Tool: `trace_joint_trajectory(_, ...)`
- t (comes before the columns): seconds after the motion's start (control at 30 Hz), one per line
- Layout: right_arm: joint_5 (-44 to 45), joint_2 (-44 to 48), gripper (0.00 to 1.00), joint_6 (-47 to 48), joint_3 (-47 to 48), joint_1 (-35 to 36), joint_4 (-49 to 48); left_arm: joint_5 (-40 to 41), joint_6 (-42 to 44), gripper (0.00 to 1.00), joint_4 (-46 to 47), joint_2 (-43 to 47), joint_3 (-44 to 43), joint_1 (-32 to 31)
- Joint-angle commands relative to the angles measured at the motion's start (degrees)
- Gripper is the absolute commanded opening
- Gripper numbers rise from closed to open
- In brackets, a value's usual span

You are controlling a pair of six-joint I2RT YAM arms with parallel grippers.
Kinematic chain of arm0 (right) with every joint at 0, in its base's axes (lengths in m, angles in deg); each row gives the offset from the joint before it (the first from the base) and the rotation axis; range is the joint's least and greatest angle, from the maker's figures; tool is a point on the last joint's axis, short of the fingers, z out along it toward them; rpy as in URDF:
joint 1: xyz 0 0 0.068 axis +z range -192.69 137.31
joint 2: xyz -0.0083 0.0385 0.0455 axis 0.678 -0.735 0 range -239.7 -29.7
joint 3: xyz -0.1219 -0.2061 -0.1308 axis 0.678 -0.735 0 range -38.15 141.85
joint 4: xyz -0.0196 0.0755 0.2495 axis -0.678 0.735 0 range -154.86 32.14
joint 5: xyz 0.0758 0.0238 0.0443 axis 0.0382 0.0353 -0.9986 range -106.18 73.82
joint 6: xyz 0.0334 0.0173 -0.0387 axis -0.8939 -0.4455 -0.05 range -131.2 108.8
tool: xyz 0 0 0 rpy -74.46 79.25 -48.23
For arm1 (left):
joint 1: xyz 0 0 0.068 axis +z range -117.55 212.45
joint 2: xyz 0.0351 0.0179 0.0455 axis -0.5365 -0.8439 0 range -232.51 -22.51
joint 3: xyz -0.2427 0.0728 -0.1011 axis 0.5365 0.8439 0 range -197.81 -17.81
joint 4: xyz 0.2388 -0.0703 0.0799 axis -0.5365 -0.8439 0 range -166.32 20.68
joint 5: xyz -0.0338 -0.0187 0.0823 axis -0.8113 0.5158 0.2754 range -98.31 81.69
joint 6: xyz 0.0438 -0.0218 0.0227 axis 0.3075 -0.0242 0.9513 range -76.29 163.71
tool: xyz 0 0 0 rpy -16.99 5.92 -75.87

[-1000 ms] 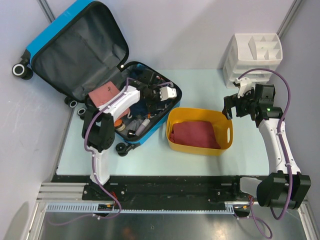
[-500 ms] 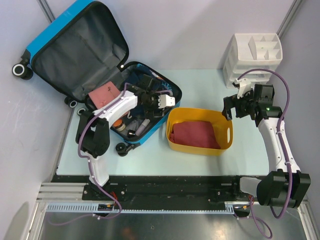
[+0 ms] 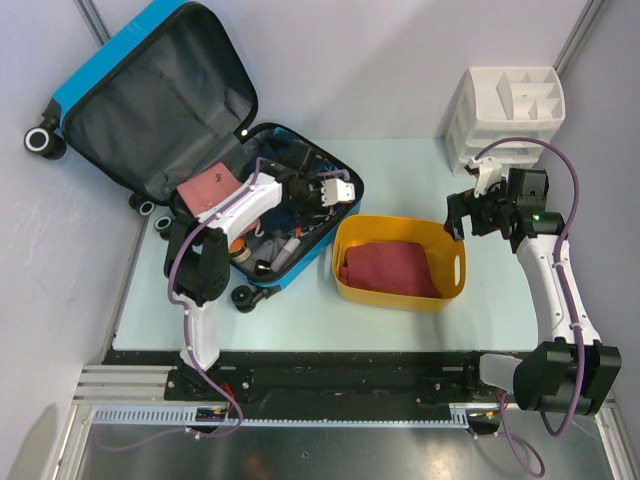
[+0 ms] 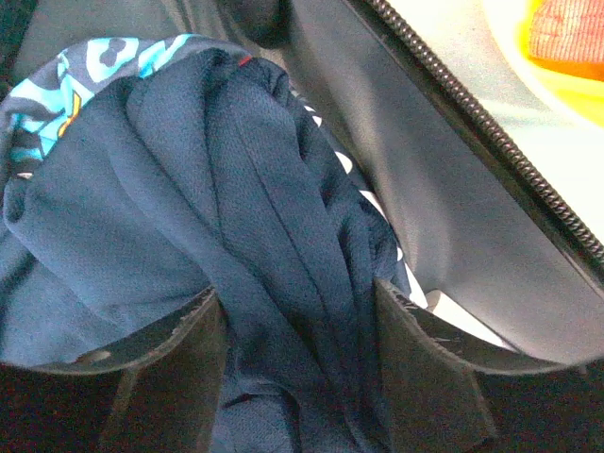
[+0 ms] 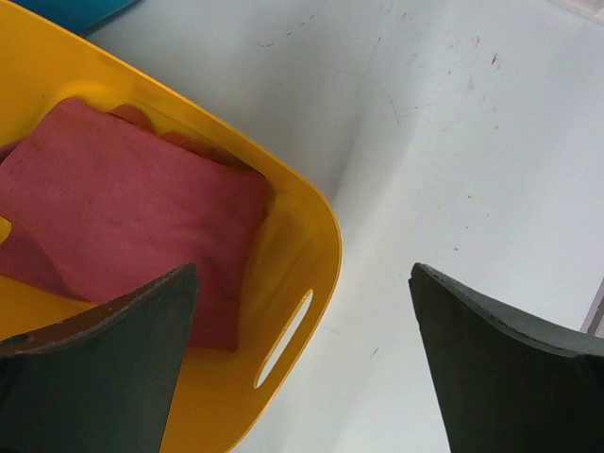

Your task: Open, take out, and arrange the luggage

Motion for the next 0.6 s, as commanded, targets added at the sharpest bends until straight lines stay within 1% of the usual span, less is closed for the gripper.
trace_joint_trajectory(0.0, -0.02, -0.18, 1.0, 0.61, 2.66, -0.28, -0.34, 0.73, 2.75, 0.7, 0.16, 1.88, 0.03, 0.5)
trace_joint_trajectory(0.07, -0.1, -0.35, 1.0, 0.61, 2.66, -0.28, -0.42, 0.91, 4.16, 0.78, 0.16, 2.76, 1.35, 0.41)
trace_joint_trajectory(0.17, -0.37, -0.71, 1.0, 0.17, 2.66, -0.28, -0.6, 0.82, 5.04, 0.85, 0.25, 3.2, 2.85, 0.41)
trace_joint_trajectory(0.33, -0.54, -1.06, 1.0, -0.36, 2.66, -0.28, -1.21, 1.08, 6.27, 0.87, 0.08, 3.29, 3.47, 0.5)
trace_joint_trajectory(0.4, -0.46, -1.15, 1.0, -0.36, 2.66, -0.28, -1.3, 1.61, 6.63, 0.83, 0.08, 2.86, 3.03, 0.59)
trace_joint_trajectory(0.43, -0.46, -1.23, 1.0, -0.44, 2.75, -0.28, -1.39, 1.61, 6.02, 0.73, 0.16, 2.51, 2.42, 0.85)
trace_joint_trajectory(0.5, -0.28, -1.24, 1.0, -0.53, 2.84, -0.28, -1.39, 1.09, 5.31, 0.64, 0.08, 2.07, 0.75, 1.37)
trace_joint_trajectory(0.53, -0.28, -1.32, 1.0, -0.53, 2.93, -0.28, -1.39, 1.0, 5.13, 0.55, 0.08, 2.06, 0.31, 1.55)
trace_joint_trajectory(0.57, -0.19, -1.32, 1.0, -0.53, 2.93, -0.28, -1.39, 0.73, 5.05, 0.5, 0.08, 2.15, -0.3, 1.81)
